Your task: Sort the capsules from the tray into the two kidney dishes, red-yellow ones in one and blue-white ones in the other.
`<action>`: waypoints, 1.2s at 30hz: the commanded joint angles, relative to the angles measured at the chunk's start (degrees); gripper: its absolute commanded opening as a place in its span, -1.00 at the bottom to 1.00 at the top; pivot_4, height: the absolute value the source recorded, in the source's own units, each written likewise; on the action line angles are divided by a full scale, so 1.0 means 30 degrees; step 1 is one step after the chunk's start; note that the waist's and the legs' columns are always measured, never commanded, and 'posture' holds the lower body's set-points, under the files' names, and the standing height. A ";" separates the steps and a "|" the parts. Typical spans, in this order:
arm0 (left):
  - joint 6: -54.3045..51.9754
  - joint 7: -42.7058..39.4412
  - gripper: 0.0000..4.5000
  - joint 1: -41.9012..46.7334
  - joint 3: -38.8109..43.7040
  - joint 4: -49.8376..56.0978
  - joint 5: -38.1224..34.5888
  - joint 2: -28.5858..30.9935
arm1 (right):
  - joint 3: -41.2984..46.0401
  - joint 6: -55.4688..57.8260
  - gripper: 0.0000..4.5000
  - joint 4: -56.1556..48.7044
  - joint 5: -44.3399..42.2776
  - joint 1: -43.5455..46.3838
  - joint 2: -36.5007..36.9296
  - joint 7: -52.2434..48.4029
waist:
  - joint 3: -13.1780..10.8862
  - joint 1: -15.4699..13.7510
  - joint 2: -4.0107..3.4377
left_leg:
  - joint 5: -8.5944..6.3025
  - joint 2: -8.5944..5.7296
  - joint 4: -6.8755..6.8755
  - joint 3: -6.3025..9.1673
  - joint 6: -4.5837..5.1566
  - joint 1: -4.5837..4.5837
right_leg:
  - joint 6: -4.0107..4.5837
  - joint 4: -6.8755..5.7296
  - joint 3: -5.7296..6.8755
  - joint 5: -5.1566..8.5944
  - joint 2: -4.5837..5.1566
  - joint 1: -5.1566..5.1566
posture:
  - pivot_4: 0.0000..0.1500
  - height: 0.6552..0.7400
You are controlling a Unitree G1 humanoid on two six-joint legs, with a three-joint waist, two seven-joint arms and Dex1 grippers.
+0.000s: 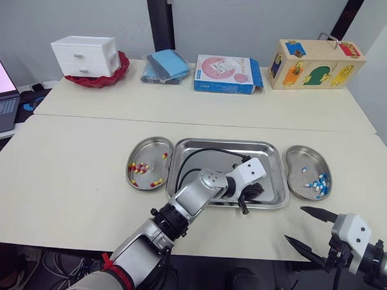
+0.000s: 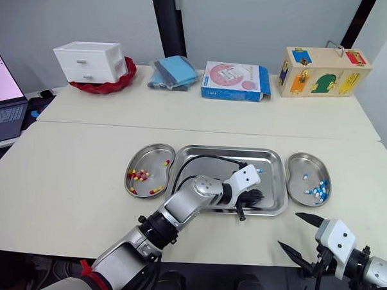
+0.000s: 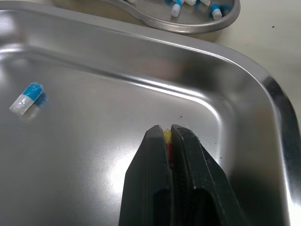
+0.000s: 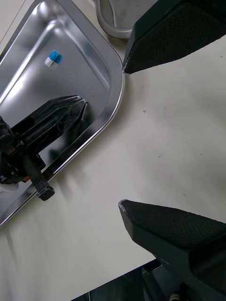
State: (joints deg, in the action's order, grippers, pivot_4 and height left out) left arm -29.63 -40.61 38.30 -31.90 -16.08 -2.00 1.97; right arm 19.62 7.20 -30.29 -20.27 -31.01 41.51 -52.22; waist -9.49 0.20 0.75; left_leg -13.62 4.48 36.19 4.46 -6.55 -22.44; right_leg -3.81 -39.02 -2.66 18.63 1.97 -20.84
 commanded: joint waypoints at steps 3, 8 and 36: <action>0.0071 -0.0789 -0.99 -0.0282 -0.0083 0.1264 0.0211 0.0340 | 0.0673 -0.0143 1.00 -0.0533 -0.0188 -0.0118 -0.0089 0.0158 | 0.0000 0.0002 0.0000 | 0.0000 0.0000 0.0000 0.0000 0.0000 0.0001 | 0.0000 0.0000 -0.0001 0.0000 0.0000 0.0001 | 1.00 0.24; -0.0644 -0.2423 -0.99 -0.0740 0.0778 0.5139 -0.0483 0.2688 | 0.0228 -0.1882 1.00 -0.0232 0.0587 0.0589 -0.0342 0.0200 | 0.0002 0.0098 -0.0013 | 0.0001 0.0002 -0.0018 0.0002 -0.0002 0.0012 | 0.0001 -0.0001 -0.0002 0.0001 -0.0001 -0.0002 | 1.00 0.24; -0.2442 -0.0906 -0.99 -1.2479 1.7614 1.4523 -0.7351 1.1829 | -0.8862 -0.2826 1.00 0.1701 0.0522 0.9036 -0.2107 -0.1909 | -0.0019 0.0162 0.0012 | -0.0001 0.0021 -0.0026 0.0018 -0.0002 0.0045 | 0.0008 -0.0005 0.0033 0.0002 0.0009 0.0034 | 1.00 0.24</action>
State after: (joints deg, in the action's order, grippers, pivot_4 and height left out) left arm -38.98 -43.58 0.92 20.08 26.63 -24.51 36.40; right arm -6.77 0.13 -24.39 -18.13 -4.55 35.41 -57.49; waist -9.55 0.68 0.79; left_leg -13.62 4.54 36.11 4.51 -6.56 -22.31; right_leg -3.78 -39.03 -2.57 18.64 1.99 -20.74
